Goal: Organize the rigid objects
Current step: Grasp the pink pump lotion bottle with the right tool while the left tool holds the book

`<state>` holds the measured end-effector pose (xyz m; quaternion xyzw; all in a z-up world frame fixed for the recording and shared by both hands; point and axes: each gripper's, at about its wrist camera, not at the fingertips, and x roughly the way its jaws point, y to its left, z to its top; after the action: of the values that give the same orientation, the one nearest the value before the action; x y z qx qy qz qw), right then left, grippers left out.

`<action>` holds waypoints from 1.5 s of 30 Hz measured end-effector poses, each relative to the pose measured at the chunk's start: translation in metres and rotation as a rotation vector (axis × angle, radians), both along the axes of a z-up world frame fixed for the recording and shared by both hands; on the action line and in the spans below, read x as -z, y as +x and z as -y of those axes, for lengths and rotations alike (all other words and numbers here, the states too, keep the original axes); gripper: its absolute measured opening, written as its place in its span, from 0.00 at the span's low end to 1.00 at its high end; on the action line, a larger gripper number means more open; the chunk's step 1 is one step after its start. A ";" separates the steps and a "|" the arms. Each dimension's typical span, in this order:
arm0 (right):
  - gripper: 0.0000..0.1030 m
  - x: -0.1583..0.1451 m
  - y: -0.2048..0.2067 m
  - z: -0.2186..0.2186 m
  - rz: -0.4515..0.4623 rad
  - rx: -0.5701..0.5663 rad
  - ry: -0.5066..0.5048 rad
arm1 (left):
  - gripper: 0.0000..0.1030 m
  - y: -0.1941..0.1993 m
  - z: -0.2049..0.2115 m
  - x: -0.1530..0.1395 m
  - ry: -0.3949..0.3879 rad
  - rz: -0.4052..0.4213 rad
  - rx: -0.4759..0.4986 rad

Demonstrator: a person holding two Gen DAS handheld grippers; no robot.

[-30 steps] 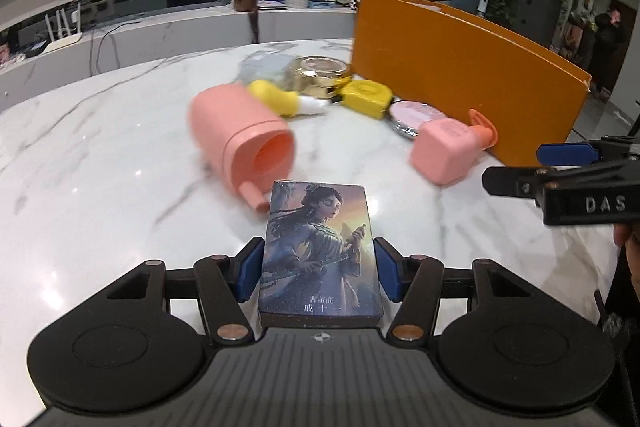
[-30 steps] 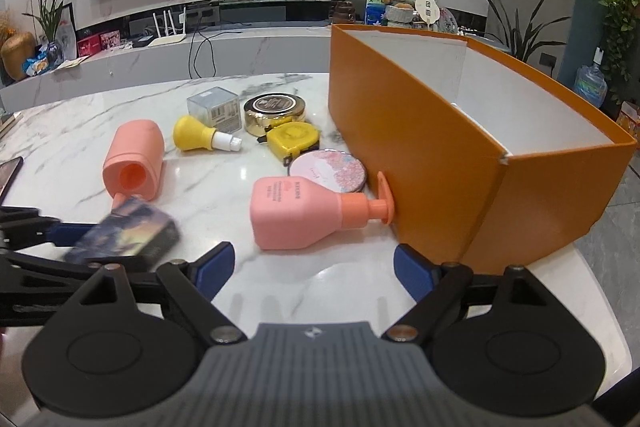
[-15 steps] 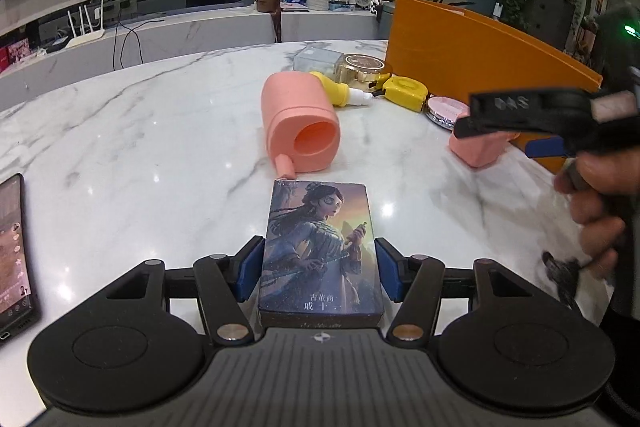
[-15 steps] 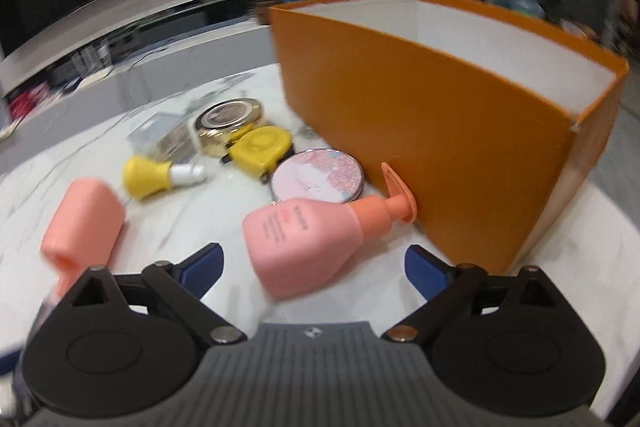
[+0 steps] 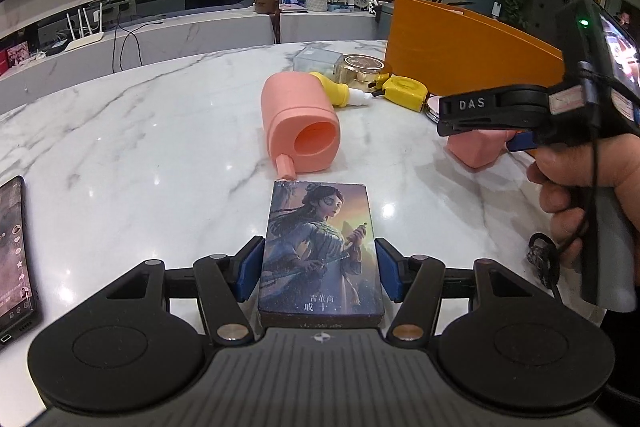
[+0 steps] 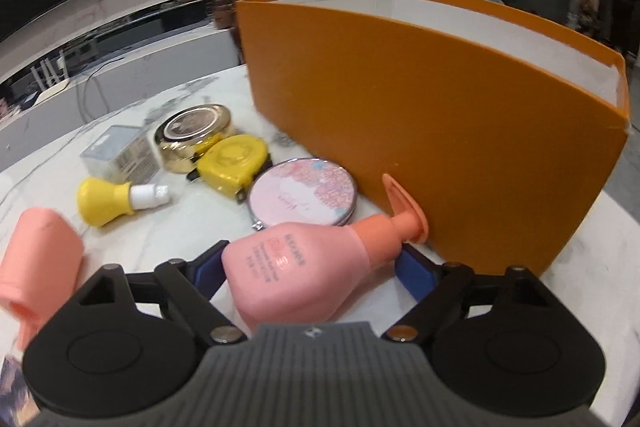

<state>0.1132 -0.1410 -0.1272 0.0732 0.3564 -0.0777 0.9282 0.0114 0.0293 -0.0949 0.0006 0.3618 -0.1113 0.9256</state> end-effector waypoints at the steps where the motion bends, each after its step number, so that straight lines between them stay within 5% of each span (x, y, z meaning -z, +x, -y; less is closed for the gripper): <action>1: 0.84 0.000 -0.001 0.000 -0.003 -0.024 0.003 | 0.66 0.000 0.000 0.000 0.001 -0.001 0.001; 7: 0.85 -0.005 -0.022 0.002 -0.038 -0.421 -0.028 | 0.66 0.004 -0.003 -0.002 -0.001 -0.012 0.020; 9: 0.94 -0.006 -0.032 0.007 -0.052 -0.490 -0.067 | 0.66 0.004 -0.001 -0.002 0.006 -0.011 0.019; 13: 0.96 -0.006 -0.046 0.015 -0.084 -0.427 -0.096 | 0.69 0.003 0.007 0.001 0.045 0.002 0.016; 17: 0.74 -0.010 -0.056 0.007 -0.084 -0.280 -0.139 | 0.70 0.003 0.011 0.001 0.067 -0.004 0.021; 27: 0.68 -0.014 -0.039 -0.005 -0.008 -0.271 -0.109 | 0.84 0.006 0.020 0.005 0.079 0.012 -0.010; 31: 0.57 -0.010 -0.036 0.000 -0.023 -0.268 -0.095 | 0.79 0.006 0.022 0.004 0.079 0.013 -0.020; 34: 0.50 -0.009 -0.036 0.002 -0.014 -0.279 -0.091 | 0.64 0.005 0.020 0.001 0.082 0.014 -0.035; 45: 0.42 -0.009 -0.041 0.006 -0.030 -0.319 -0.068 | 0.63 0.003 0.025 -0.003 0.070 -0.008 0.005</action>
<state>0.0718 -0.1469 -0.1184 -0.0170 0.3746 0.0578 0.9252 0.0148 0.0045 -0.0915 0.0334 0.3693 -0.1007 0.9232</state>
